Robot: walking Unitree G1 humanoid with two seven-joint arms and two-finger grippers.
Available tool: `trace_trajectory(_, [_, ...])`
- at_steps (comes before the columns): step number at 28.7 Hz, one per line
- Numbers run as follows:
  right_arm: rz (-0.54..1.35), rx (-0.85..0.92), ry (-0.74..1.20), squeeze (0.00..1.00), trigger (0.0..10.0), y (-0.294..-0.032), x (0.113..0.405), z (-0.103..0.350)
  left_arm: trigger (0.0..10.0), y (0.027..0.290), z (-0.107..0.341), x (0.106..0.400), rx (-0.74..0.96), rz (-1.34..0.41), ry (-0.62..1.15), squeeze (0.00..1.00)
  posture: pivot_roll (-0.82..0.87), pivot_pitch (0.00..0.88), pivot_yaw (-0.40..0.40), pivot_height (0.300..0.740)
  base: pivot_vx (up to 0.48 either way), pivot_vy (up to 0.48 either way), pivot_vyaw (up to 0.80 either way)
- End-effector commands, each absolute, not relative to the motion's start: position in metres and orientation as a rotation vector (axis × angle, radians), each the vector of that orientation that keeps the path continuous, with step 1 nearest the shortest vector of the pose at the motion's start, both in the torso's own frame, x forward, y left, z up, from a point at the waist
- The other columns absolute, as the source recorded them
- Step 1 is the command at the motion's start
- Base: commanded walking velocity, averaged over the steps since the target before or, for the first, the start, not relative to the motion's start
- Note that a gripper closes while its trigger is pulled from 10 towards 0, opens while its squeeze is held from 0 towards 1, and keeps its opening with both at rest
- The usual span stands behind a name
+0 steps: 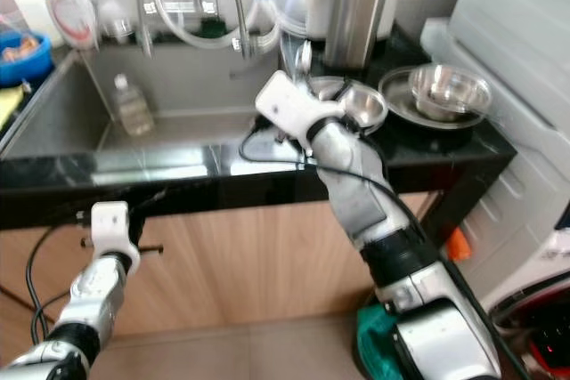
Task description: Kitchen organization
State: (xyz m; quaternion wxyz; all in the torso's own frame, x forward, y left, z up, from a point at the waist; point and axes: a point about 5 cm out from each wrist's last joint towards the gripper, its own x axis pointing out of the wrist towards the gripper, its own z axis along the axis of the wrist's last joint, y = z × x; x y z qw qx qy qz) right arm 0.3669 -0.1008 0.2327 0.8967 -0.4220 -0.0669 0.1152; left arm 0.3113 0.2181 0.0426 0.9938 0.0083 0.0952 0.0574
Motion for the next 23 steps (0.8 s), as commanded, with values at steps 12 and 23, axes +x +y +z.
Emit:
trace_trajectory(12, [0.224, -0.87, -0.134, 0.0, 10.0, -0.105, 0.368, 0.232, 10.0, 0.227, 0.054, 0.277, 0.154, -0.01, 0.088, 0.0, -0.17, 0.0, 0.014, 0.74, 0.0, 0.0, 0.0])
trace_trajectory(23, [0.226, -0.871, -0.127, 0.0, 10.0, -0.107, 0.368, 0.23, 10.0, 0.262, 0.067, 0.225, 0.219, 0.039, 0.127, 0.0, -0.14, 0.0, 0.012, 0.74, 0.0, 0.0, 0.0])
